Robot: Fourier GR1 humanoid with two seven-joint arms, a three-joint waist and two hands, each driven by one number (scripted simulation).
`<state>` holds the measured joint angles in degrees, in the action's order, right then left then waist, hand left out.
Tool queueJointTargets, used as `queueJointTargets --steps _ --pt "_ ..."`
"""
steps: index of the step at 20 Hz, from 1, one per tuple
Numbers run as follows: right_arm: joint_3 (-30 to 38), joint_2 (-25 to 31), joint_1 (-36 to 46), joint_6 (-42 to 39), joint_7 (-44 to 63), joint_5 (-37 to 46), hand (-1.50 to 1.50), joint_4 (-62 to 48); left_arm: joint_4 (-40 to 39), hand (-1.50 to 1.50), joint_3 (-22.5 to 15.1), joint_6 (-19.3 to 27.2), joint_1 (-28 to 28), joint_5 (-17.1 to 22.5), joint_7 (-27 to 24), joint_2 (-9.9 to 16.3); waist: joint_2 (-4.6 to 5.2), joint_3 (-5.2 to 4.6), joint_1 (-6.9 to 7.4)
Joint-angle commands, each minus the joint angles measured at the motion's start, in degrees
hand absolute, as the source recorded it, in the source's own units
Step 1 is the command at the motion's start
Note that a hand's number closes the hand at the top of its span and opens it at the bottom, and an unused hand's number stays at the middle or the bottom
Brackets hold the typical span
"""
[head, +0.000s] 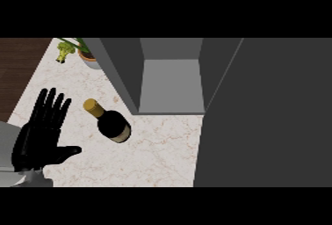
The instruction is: Pick up the wine, place it into the cabinet and close the cabinet
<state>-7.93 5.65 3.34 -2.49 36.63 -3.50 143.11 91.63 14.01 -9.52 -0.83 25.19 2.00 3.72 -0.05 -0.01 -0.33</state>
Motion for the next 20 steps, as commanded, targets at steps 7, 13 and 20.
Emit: queueJointTargets --steps 7,13,20 --pt "-3.6 -1.3 -4.2 1.0 2.7 0.8 -1.5 9.1 -10.9 -1.5 -0.1 -2.6 -4.9 -1.2 -4.7 1.6 -0.02 0.0 -0.05" --pt "-1.5 -0.5 0.3 0.9 4.2 -1.0 -1.5 7.7 -17.2 -1.5 -1.7 -5.3 -3.2 -3.4 -13.1 -1.4 0.01 -0.02 0.03" --pt "-2.6 -0.9 -1.0 1.4 4.7 0.3 -1.5 9.6 -25.8 -1.5 1.3 -7.9 -9.4 -1.1 -13.5 3.0 0.01 -0.03 -0.25"
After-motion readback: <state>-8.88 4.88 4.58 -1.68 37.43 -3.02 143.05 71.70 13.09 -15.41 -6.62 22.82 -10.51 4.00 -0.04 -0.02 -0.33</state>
